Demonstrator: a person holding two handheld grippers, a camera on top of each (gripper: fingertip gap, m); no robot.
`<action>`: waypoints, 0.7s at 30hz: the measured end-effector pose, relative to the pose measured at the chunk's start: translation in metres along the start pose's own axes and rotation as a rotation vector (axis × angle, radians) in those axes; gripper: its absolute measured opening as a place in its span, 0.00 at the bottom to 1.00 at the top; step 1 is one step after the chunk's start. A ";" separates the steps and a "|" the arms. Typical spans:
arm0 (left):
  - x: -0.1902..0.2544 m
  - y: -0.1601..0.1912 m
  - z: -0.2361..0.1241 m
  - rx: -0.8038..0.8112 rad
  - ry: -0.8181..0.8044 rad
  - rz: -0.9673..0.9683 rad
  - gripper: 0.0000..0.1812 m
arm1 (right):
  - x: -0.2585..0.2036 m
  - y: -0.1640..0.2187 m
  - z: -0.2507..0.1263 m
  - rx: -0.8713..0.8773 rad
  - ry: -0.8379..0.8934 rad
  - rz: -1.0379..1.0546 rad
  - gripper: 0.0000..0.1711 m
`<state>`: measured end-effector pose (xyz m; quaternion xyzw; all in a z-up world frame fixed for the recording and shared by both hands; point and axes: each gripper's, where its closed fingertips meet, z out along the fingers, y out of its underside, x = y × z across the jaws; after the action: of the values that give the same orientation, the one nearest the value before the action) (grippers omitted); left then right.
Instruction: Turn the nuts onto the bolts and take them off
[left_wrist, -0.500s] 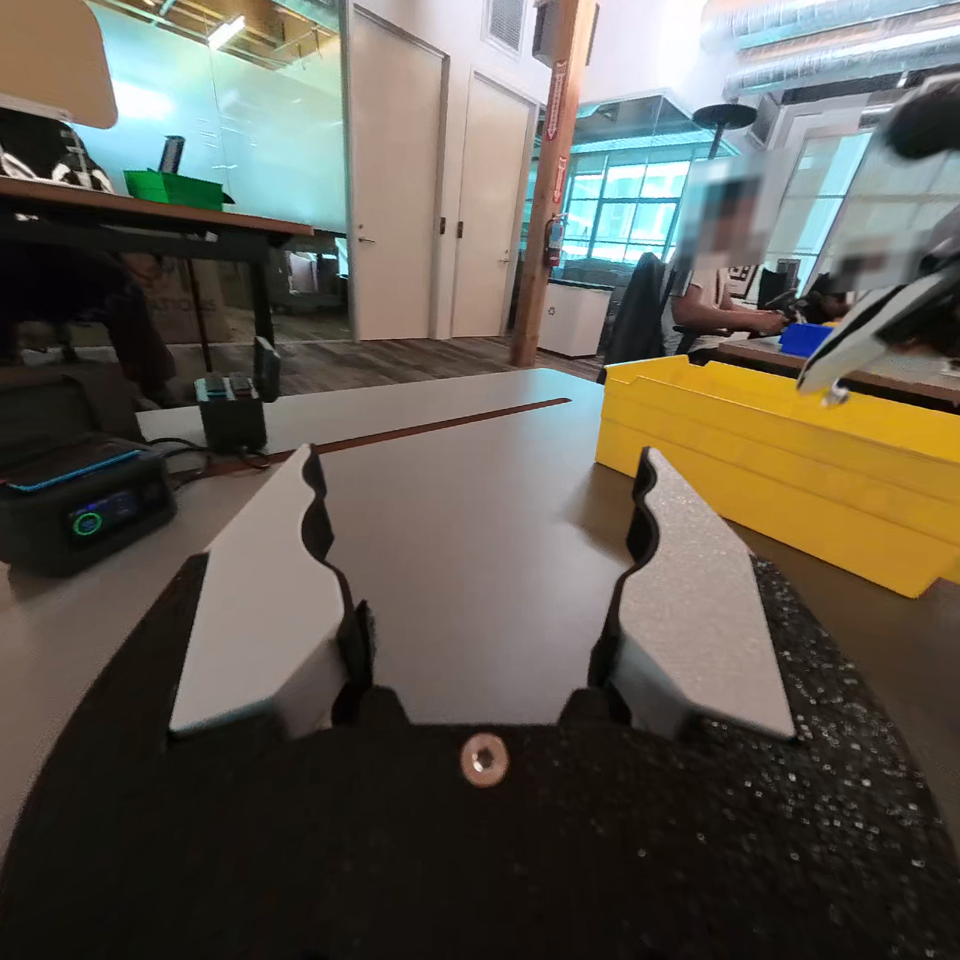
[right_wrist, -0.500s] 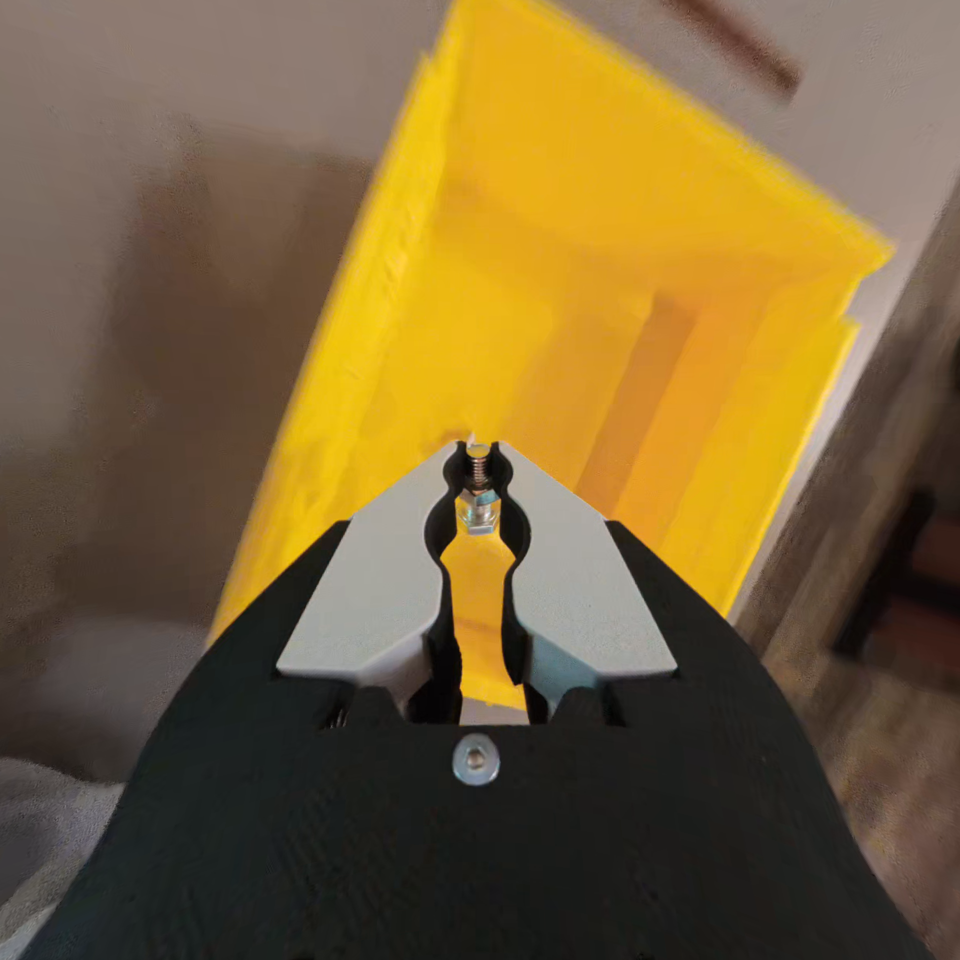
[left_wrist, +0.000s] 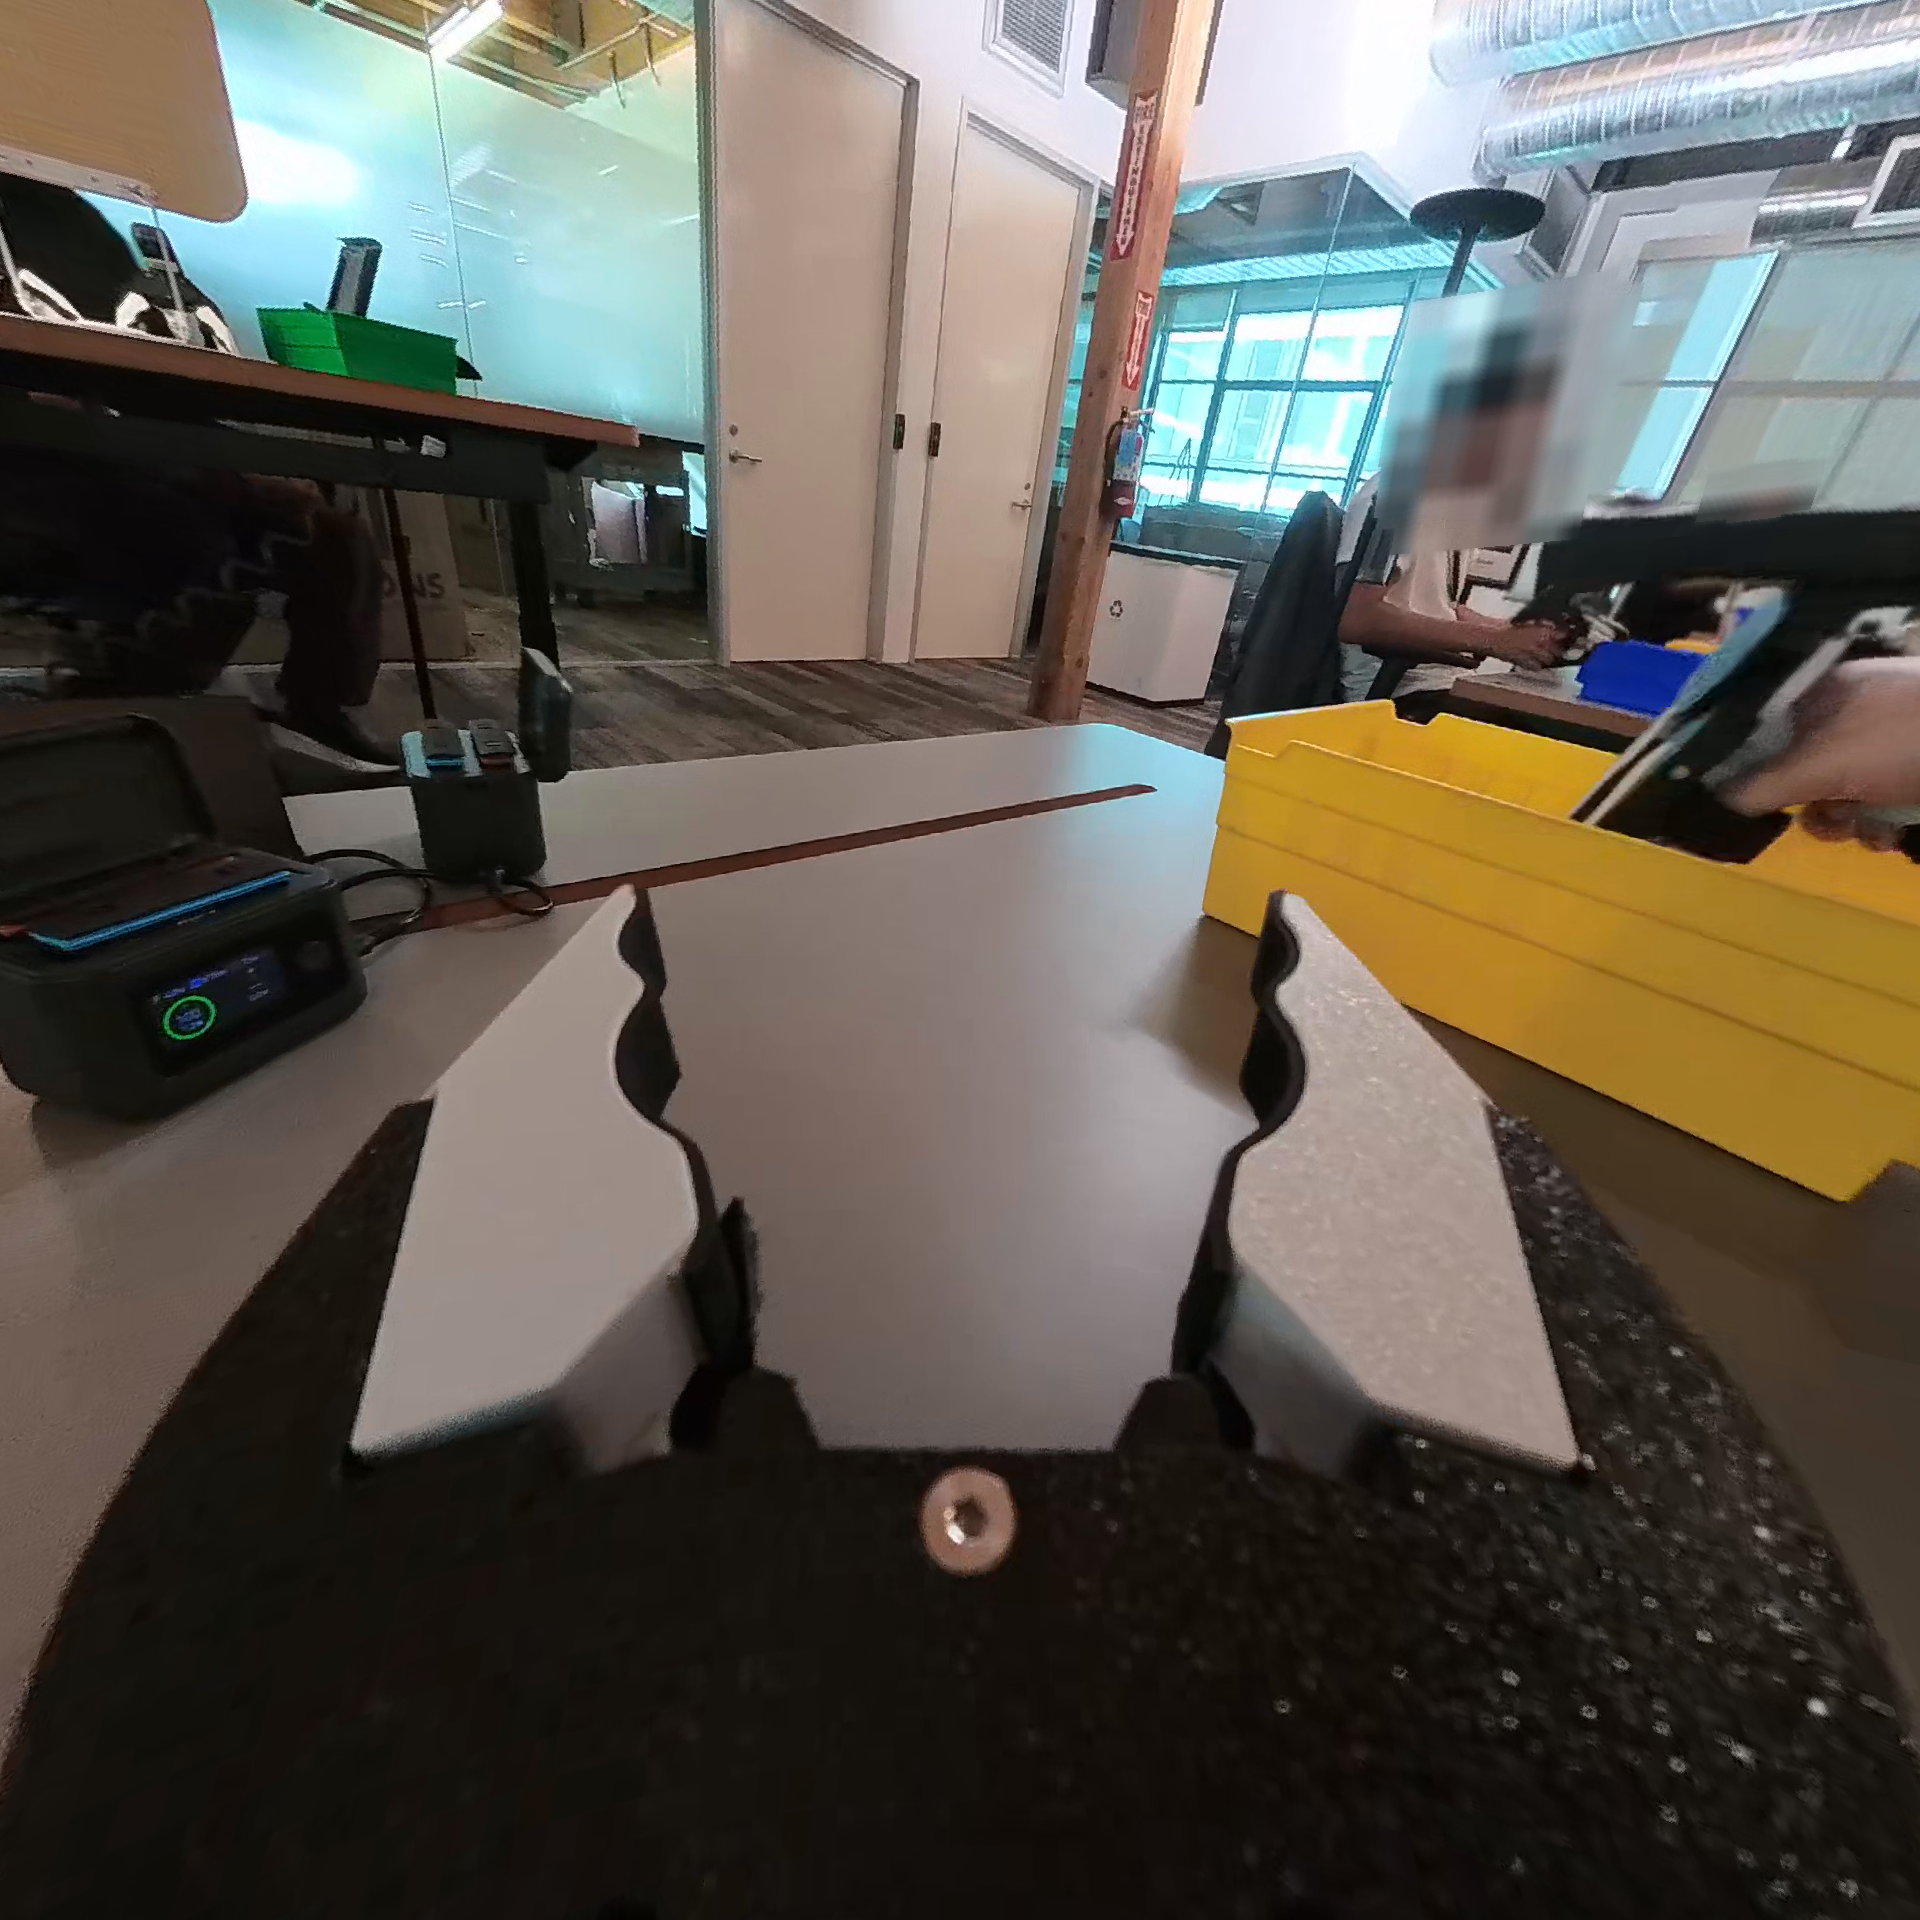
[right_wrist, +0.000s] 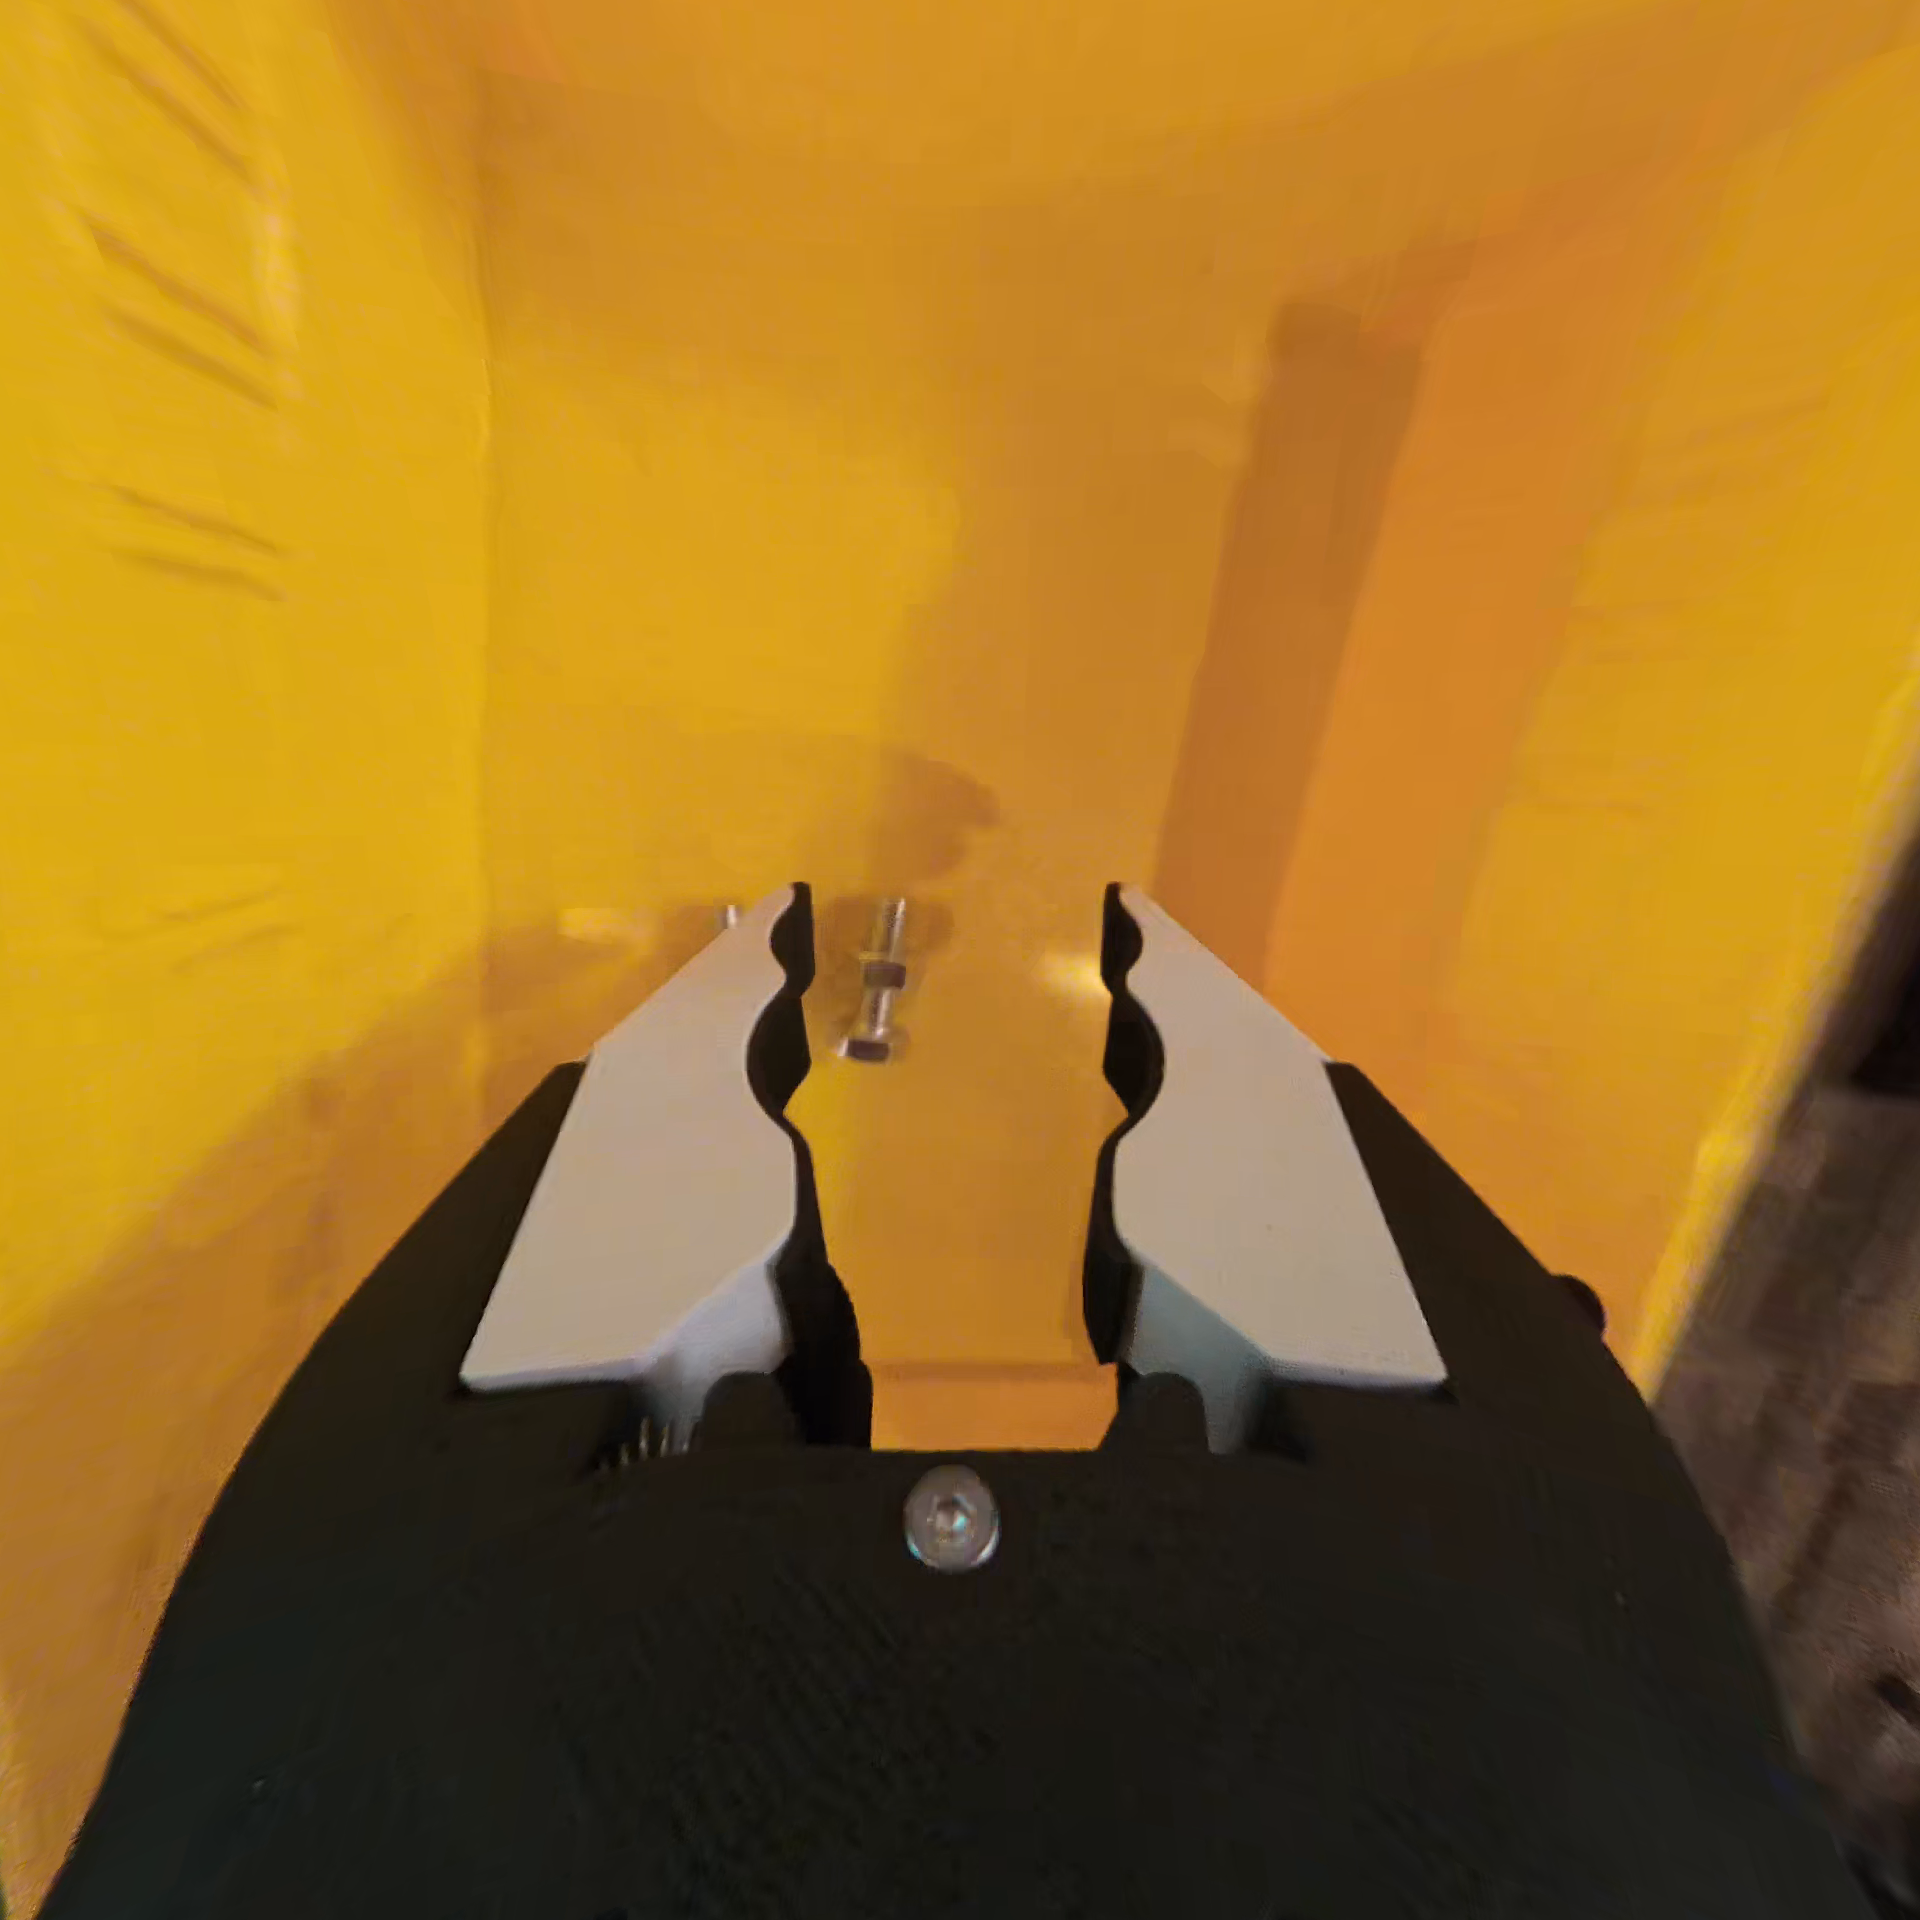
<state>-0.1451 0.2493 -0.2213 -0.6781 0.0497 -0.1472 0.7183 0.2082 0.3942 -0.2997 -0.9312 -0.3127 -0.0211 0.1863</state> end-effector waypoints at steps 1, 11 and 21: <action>-0.002 -0.002 -0.001 0.009 -0.014 -0.004 0.59 | 0.003 -0.015 -0.018 0.124 0.048 0.027 0.29; -0.012 -0.015 -0.013 0.078 -0.085 0.009 0.44 | -0.155 -0.099 -0.209 1.589 0.011 0.028 0.04; -0.024 -0.017 -0.023 0.084 -0.121 0.014 0.36 | -0.262 -0.134 -0.115 1.609 -0.142 -0.225 0.00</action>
<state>-0.1769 0.2331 -0.2092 -0.6547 0.0048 -0.1031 0.7488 -0.0724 0.3003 -0.1888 -0.4746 -0.3350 0.2505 0.7745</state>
